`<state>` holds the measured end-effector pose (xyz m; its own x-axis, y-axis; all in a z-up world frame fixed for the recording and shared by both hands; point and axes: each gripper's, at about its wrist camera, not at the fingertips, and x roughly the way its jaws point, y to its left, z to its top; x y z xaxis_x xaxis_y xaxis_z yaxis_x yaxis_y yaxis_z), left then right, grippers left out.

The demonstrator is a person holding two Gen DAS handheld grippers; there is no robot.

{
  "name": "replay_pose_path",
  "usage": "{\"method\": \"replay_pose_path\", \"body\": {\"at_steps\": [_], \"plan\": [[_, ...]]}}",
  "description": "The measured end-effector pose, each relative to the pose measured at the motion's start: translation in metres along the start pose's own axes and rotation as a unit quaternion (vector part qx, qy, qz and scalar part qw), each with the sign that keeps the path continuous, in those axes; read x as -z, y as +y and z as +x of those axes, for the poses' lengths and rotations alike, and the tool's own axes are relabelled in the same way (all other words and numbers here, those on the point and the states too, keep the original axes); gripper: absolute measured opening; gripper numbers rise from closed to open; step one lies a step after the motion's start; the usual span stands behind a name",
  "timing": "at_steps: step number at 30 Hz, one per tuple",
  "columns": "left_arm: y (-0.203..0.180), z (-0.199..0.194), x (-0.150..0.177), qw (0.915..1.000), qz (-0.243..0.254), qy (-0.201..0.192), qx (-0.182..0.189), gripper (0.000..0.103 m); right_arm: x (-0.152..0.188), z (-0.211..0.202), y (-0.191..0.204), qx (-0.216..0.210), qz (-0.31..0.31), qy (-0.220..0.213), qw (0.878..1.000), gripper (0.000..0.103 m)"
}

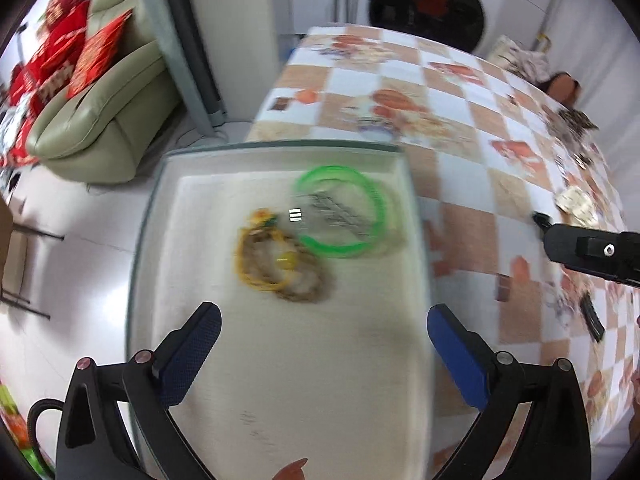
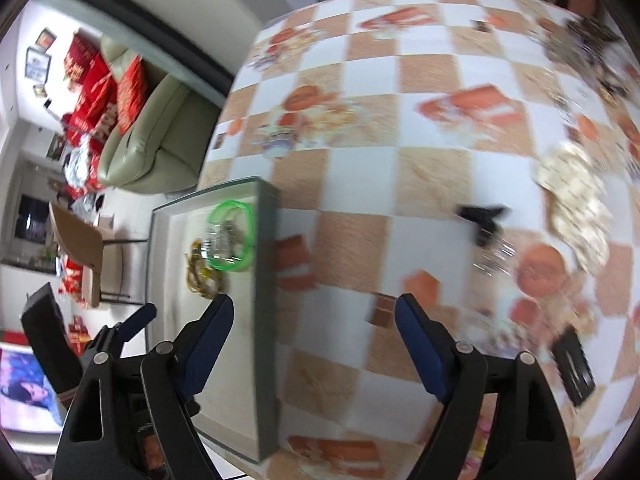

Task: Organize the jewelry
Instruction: 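Move both tools back over the table toward the polka-dot scrunchie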

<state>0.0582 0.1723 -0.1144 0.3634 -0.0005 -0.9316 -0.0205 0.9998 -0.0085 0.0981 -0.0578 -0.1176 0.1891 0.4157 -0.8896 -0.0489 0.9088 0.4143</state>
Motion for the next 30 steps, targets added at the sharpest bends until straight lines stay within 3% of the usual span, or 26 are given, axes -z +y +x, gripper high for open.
{"method": "replay_pose_path", "body": {"at_steps": [10, 17, 30], "plan": [[-0.084, -0.014, -0.009, 0.9969, 0.069, 0.002, 0.036, 0.103, 0.025, -0.049, -0.084, 0.046, 0.064, -0.023, 0.997, 0.090], [-0.130, -0.008, -0.018, 0.9941, 0.100, 0.005, 0.040, 0.103, 0.038, -0.072, -0.138, 0.068, 0.106, -0.035, 0.991, 0.090], [-0.174, 0.025, -0.044, 0.9931, 0.102, 0.025, 0.053, 0.103, 0.016, -0.085, -0.177, 0.074, 0.110, -0.052, 0.990, 0.091]]}}
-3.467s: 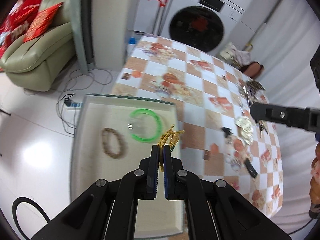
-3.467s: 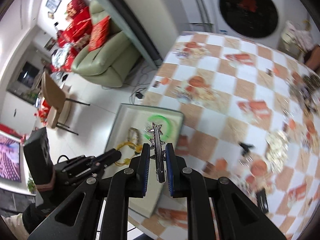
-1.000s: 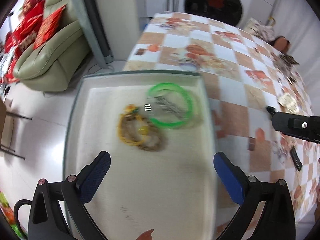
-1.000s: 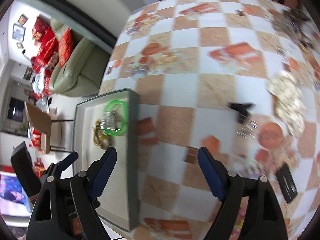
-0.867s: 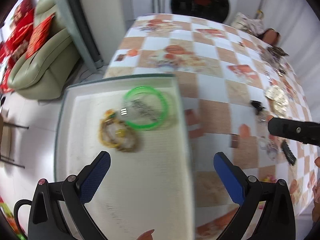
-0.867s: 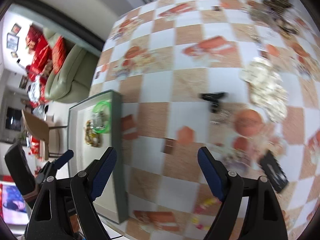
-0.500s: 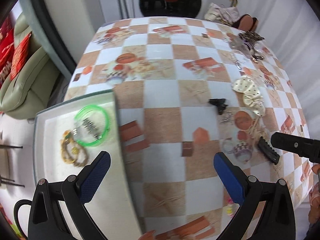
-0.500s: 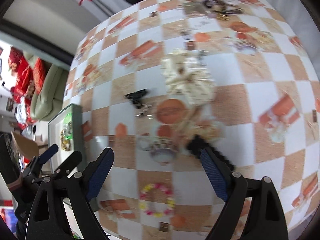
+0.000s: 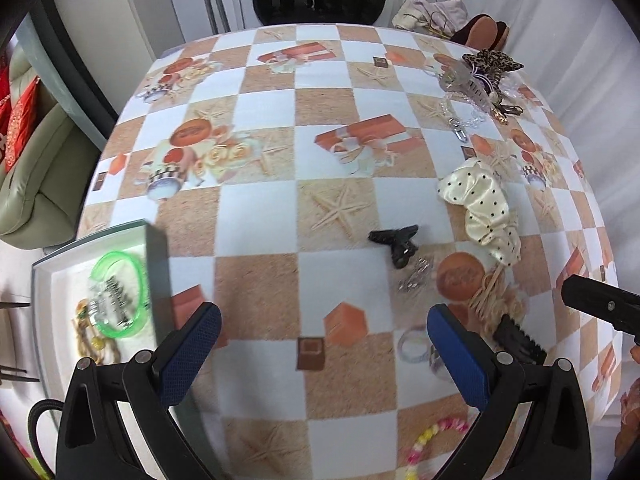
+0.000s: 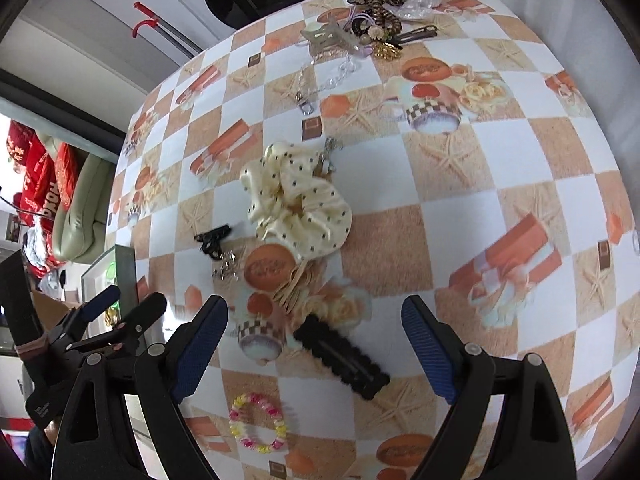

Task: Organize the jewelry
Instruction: 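Move both tools back over the table toward the polka-dot scrunchie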

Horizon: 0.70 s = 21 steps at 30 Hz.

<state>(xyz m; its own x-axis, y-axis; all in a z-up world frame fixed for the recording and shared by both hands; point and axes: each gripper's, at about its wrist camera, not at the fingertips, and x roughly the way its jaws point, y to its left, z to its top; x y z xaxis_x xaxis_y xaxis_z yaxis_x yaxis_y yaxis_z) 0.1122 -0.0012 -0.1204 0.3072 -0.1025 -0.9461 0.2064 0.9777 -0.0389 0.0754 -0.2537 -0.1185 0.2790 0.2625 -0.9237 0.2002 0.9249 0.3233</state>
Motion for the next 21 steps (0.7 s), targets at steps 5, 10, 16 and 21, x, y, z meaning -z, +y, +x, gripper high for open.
{"method": "replay_pose_path", "body": {"at_steps": [5, 10, 16, 21], "plan": [[-0.010, 0.012, -0.013, 0.9997, 0.000, 0.007, 0.021, 0.103, -0.015, 0.006, -0.002, -0.005, -0.007, 0.004, 1.000, 0.091], [-0.019, 0.026, -0.026, 0.9994, -0.002, 0.011, 0.033, 0.103, -0.030, 0.016, -0.005, -0.021, 0.002, 0.011, 1.000, 0.091], [-0.029, 0.043, -0.037, 0.9993, 0.006, 0.018, 0.031, 0.100, -0.047, 0.028, -0.008, -0.042, 0.022, 0.016, 0.999, 0.091], [-0.029, 0.059, -0.042, 0.9991, 0.005, 0.033, 0.025, 0.082, -0.054, 0.036, -0.011, -0.045, 0.025, 0.020, 0.998, 0.091]]}}
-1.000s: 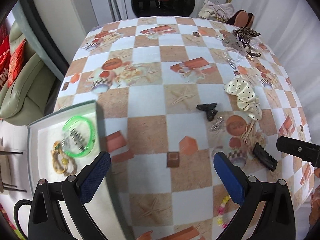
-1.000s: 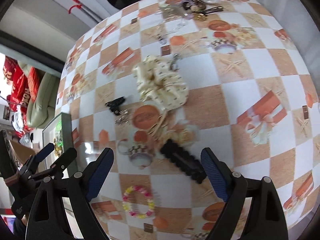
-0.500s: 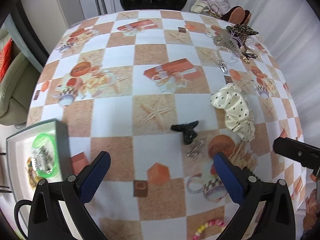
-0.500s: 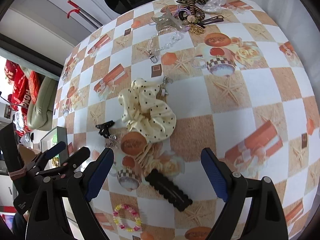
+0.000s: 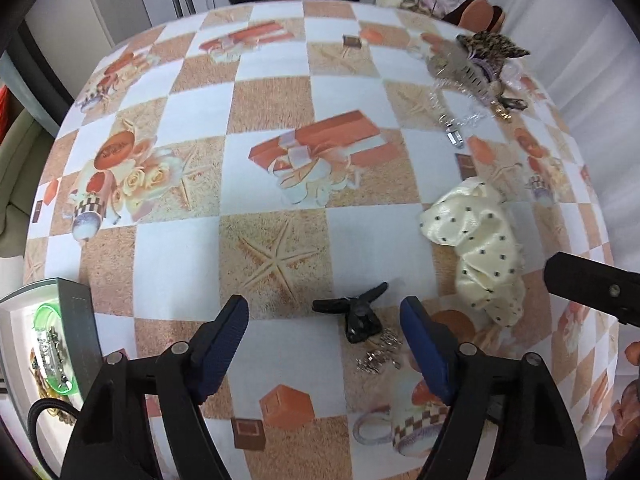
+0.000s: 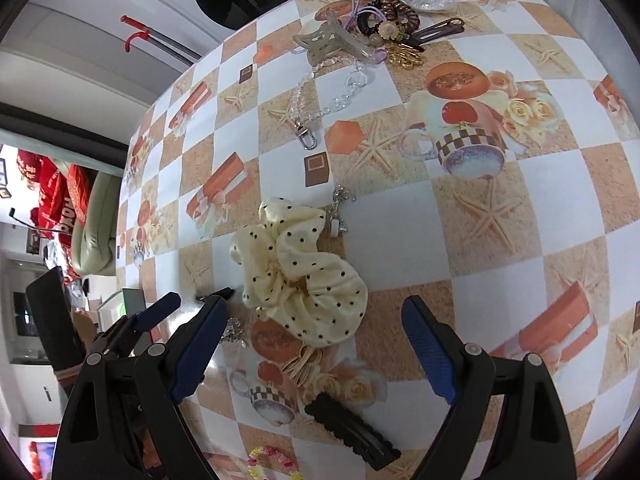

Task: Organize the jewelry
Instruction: 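Move both tools back over the table toward the polka-dot scrunchie, then grasp the cream polka-dot scrunchie with the right tool while the left tool grasps the black claw clip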

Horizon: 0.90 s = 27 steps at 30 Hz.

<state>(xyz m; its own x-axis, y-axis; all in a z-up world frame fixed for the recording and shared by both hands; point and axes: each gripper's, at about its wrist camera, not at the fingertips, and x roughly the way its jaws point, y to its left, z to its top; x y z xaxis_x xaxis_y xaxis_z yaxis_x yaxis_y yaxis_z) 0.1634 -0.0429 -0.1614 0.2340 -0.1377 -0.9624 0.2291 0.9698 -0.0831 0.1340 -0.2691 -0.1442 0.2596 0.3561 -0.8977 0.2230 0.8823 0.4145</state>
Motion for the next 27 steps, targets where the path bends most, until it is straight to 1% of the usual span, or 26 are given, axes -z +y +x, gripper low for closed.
{"method": "replay_pose_path", "body": {"at_steps": [1, 2, 3, 5, 6, 8, 10, 11, 12, 13, 14, 15, 16, 17, 18, 19, 20, 24, 27], "plan": [[0.001, 0.003, -0.001, 1.0000, 0.000, 0.000, -0.001, 0.080, -0.001, 0.002, 0.000, 0.001, -0.001, 0.002, 1.000, 0.091], [0.001, 0.005, -0.002, 1.0000, 0.001, 0.002, -0.004, 0.071, -0.002, 0.004, 0.000, 0.001, -0.002, 0.003, 1.000, 0.091], [0.001, 0.008, -0.002, 1.0000, 0.004, 0.005, -0.007, 0.069, -0.003, 0.006, 0.000, 0.000, -0.003, 0.005, 1.000, 0.091], [-0.001, 0.009, -0.003, 0.9998, 0.013, 0.000, -0.015, 0.069, -0.006, 0.011, 0.001, -0.003, -0.006, 0.009, 1.000, 0.091], [-0.003, 0.010, -0.003, 0.9996, 0.019, 0.000, -0.020, 0.066, -0.006, 0.013, 0.003, -0.004, -0.008, 0.011, 1.000, 0.091], [-0.005, 0.010, -0.002, 0.9990, 0.032, -0.006, -0.032, 0.058, -0.008, 0.021, 0.006, -0.002, -0.015, 0.016, 1.000, 0.091], [-0.005, 0.009, -0.003, 0.9990, 0.033, -0.009, -0.030, 0.052, -0.010, 0.029, 0.010, 0.003, -0.023, 0.022, 0.999, 0.091], [-0.005, 0.009, -0.004, 0.9990, 0.033, -0.011, -0.030, 0.046, -0.010, 0.033, 0.011, 0.006, -0.028, 0.024, 0.999, 0.089], [-0.004, 0.008, -0.004, 0.9990, 0.032, -0.013, -0.029, 0.040, -0.010, 0.036, 0.014, 0.010, -0.033, 0.024, 0.999, 0.085], [-0.004, 0.008, -0.005, 0.9990, 0.032, -0.013, -0.027, 0.039, -0.009, 0.036, 0.017, 0.019, -0.044, 0.016, 0.999, 0.081], [-0.003, 0.008, -0.005, 0.9990, 0.033, -0.013, -0.026, 0.037, -0.009, 0.037, 0.022, 0.031, -0.057, 0.014, 0.998, 0.067], [-0.003, 0.007, -0.005, 0.9990, 0.034, -0.015, -0.025, 0.030, -0.009, 0.038, 0.025, 0.039, -0.065, 0.014, 0.997, 0.055], [-0.002, 0.007, -0.006, 0.9991, 0.034, -0.016, -0.021, 0.030, -0.009, 0.039, 0.027, 0.044, -0.071, 0.013, 0.996, 0.047], [-0.001, 0.006, -0.006, 0.9992, 0.031, -0.017, -0.016, 0.030, -0.008, 0.040, 0.028, 0.043, -0.073, 0.015, 0.996, 0.031], [0.002, 0.003, -0.004, 0.9994, 0.028, -0.018, -0.010, 0.027, -0.008, 0.039, 0.028, 0.041, -0.072, 0.014, 0.996, 0.026], [0.002, 0.001, -0.003, 0.9994, 0.027, -0.020, -0.005, 0.025, -0.007, 0.037, 0.029, 0.040, -0.072, 0.008, 0.997, 0.024], [0.002, -0.001, -0.002, 0.9994, 0.026, -0.022, -0.002, 0.011, -0.006, 0.035, 0.029, 0.040, -0.073, 0.005, 0.997, 0.019], [0.003, -0.011, 0.002, 0.9992, 0.025, -0.027, 0.013, 0.010, -0.003, 0.023, 0.026, 0.027, -0.064, -0.008, 0.998, 0.015], [0.003, -0.019, 0.004, 0.9988, 0.027, -0.035, 0.019, 0.010, 0.001, 0.012, 0.025, 0.010, -0.054, -0.017, 0.998, 0.014]]}}
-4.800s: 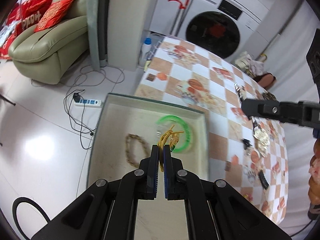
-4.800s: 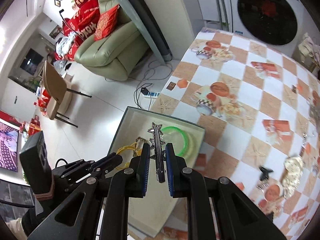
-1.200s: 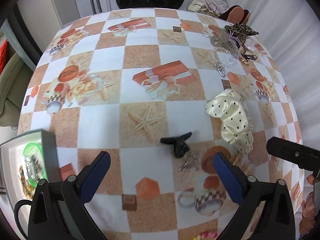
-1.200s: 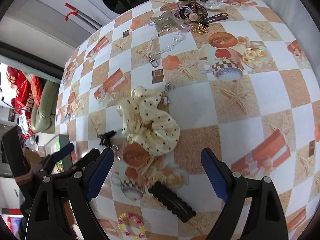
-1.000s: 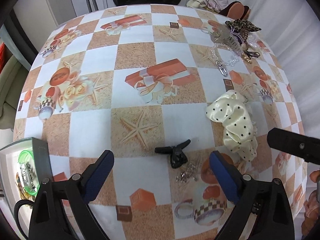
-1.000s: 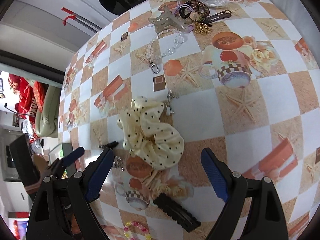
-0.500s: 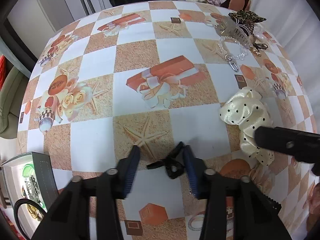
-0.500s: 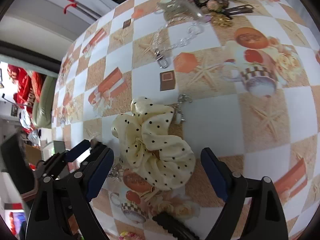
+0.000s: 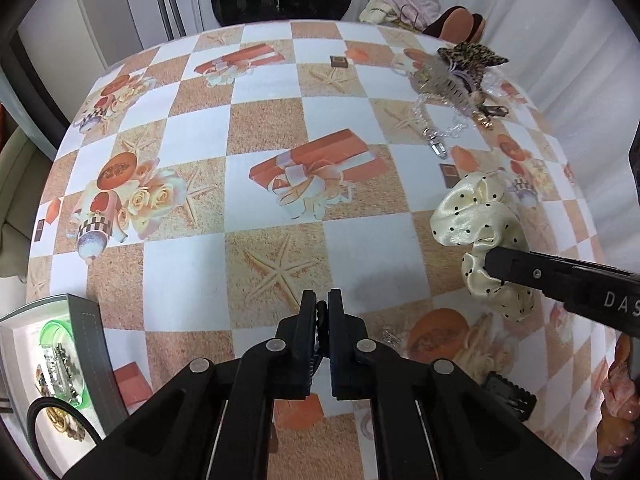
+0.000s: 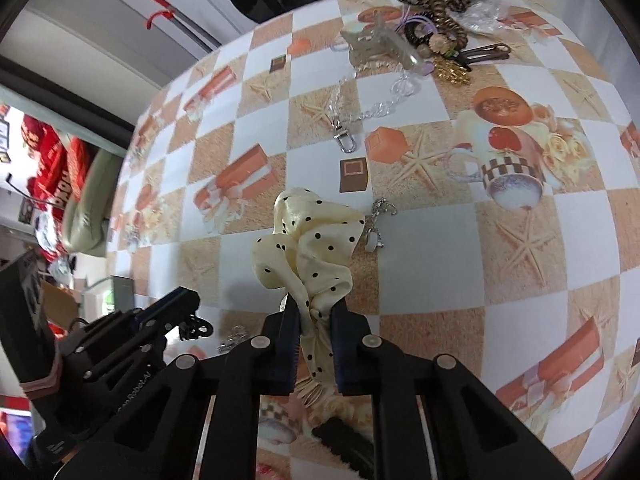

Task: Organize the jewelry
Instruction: 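Grasp the cream polka-dot scrunchie with the right tool while the left tool grasps the black claw clip, then carry the scrunchie and claw clip over the white tray with both tools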

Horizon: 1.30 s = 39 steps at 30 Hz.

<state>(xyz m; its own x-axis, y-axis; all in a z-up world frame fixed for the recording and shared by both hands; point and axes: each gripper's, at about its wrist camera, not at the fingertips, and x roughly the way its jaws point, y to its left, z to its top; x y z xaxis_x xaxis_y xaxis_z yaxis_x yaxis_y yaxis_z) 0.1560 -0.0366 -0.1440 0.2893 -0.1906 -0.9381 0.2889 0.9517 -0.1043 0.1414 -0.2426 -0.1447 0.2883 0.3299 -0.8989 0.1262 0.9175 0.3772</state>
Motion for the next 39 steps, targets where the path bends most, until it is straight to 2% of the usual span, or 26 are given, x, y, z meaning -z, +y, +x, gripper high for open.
{"method": "replay_pose_path", "body": {"at_steps": [12, 22, 30, 39], "plan": [[0.009, -0.054, 0.018, 0.9992, -0.017, -0.029, 0.024, 0.010, 0.029, -0.043, 0.010, -0.022, 0.022, -0.003, 1.000, 0.014], [0.034, -0.107, 0.048, 0.9976, -0.041, -0.046, 0.031, 0.010, 0.059, -0.074, 0.042, -0.032, 0.014, 0.016, 0.999, 0.014], [0.071, -0.137, 0.077, 0.9954, -0.078, -0.051, 0.022, 0.010, 0.074, -0.085, 0.096, -0.049, -0.020, 0.033, 0.998, 0.014], [0.130, -0.162, 0.118, 0.9877, -0.145, -0.058, -0.004, 0.010, 0.078, -0.084, 0.188, -0.084, -0.100, 0.052, 0.990, 0.014]]}}
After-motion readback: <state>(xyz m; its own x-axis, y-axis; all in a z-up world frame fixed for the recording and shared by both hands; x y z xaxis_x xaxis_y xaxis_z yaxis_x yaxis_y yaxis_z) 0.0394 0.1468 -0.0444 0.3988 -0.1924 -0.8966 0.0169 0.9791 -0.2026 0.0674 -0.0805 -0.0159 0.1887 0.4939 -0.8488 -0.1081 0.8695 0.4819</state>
